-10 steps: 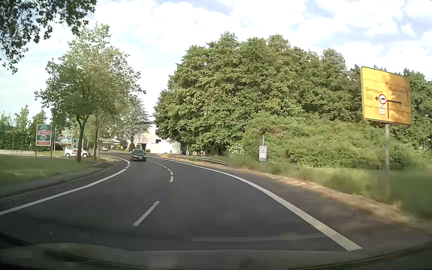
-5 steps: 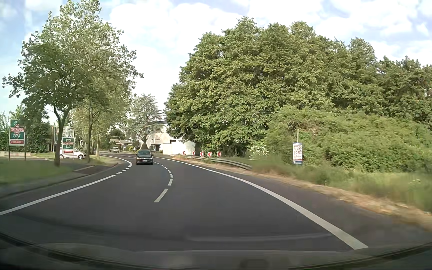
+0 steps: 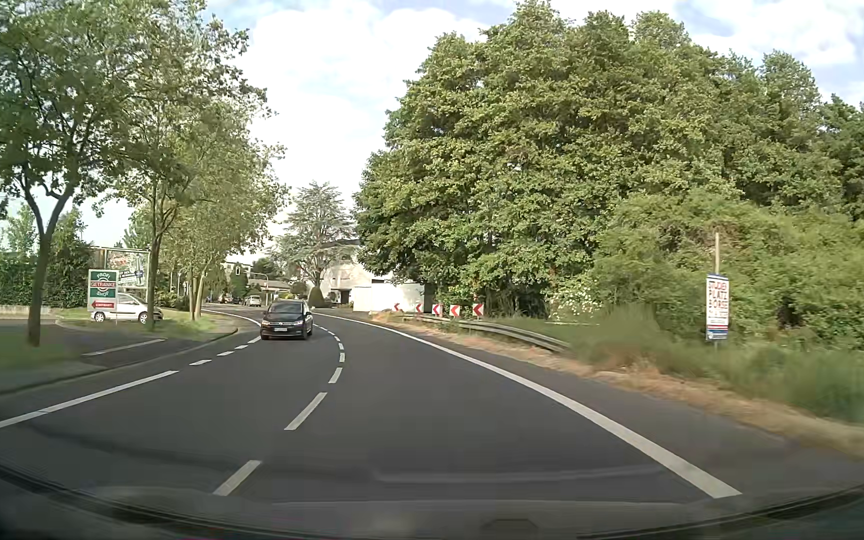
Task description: Follow the waypoints while adhering to traffic rules and regulations
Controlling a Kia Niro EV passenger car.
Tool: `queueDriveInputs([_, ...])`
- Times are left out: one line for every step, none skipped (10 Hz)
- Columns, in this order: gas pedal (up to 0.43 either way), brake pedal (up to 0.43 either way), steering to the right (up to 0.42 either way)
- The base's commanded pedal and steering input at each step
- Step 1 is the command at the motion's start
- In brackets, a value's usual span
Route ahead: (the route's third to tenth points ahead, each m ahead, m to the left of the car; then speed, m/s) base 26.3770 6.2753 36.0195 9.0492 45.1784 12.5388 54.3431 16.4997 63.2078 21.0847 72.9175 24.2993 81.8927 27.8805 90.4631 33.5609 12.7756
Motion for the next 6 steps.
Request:
queueDriveInputs([0.000,0.018,-0.048])
queueDriveInputs([0.000,0.018,-0.047])
queueDriveInputs([0.000,0.018,-0.047])
queueDriveInputs([0.000,0.018,-0.047])
queueDriveInputs([0.000,0.018,-0.046])
queueDriveInputs([0.000,0.018,-0.045])
